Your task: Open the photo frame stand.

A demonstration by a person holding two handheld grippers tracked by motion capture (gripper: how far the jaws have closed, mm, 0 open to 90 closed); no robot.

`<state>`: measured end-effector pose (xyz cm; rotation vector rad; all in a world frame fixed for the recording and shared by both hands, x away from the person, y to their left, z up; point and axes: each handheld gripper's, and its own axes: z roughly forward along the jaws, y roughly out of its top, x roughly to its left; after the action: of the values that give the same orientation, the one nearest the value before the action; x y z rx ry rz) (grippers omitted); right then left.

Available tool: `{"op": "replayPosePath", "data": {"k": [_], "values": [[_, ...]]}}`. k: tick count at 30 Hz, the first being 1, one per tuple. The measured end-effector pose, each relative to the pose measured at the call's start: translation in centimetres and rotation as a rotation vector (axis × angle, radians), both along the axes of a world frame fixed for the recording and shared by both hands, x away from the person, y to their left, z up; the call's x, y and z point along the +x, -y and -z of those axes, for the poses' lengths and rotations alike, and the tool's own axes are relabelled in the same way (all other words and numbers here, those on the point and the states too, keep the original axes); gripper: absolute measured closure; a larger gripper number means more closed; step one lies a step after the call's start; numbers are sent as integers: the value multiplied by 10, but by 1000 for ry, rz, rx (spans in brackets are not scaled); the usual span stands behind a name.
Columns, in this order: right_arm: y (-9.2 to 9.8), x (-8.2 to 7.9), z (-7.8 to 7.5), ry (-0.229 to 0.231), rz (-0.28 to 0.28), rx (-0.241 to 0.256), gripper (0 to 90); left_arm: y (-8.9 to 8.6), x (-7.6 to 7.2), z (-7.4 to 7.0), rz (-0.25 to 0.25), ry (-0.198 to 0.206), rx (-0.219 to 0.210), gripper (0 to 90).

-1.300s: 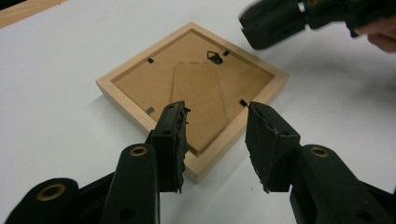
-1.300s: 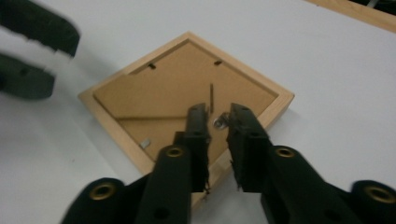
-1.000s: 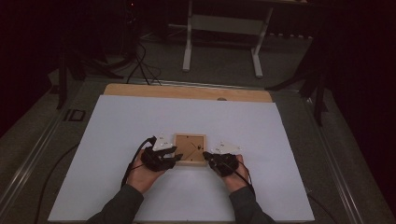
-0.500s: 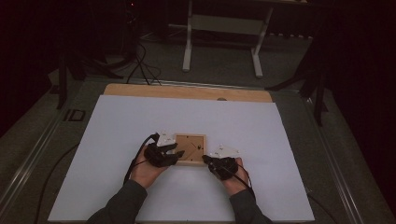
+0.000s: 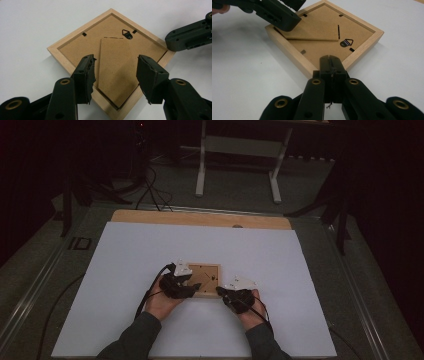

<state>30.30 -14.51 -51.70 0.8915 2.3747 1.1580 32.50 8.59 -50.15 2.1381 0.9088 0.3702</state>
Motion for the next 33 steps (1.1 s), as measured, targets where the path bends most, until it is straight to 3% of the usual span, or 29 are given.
{"op": "replayPosePath", "data": {"k": [10, 20, 33], "values": [[1, 0, 0, -3, 0, 6, 898, 6, 4, 7, 3, -34, 32, 474], [1, 0, 0, -5, 2, 9, 898, 7, 7, 4, 16, -83, 61, 485], [1, 0, 1, -4, 3, 11, 898, 13, 7, 2, 19, -68, 106, 509]]}}
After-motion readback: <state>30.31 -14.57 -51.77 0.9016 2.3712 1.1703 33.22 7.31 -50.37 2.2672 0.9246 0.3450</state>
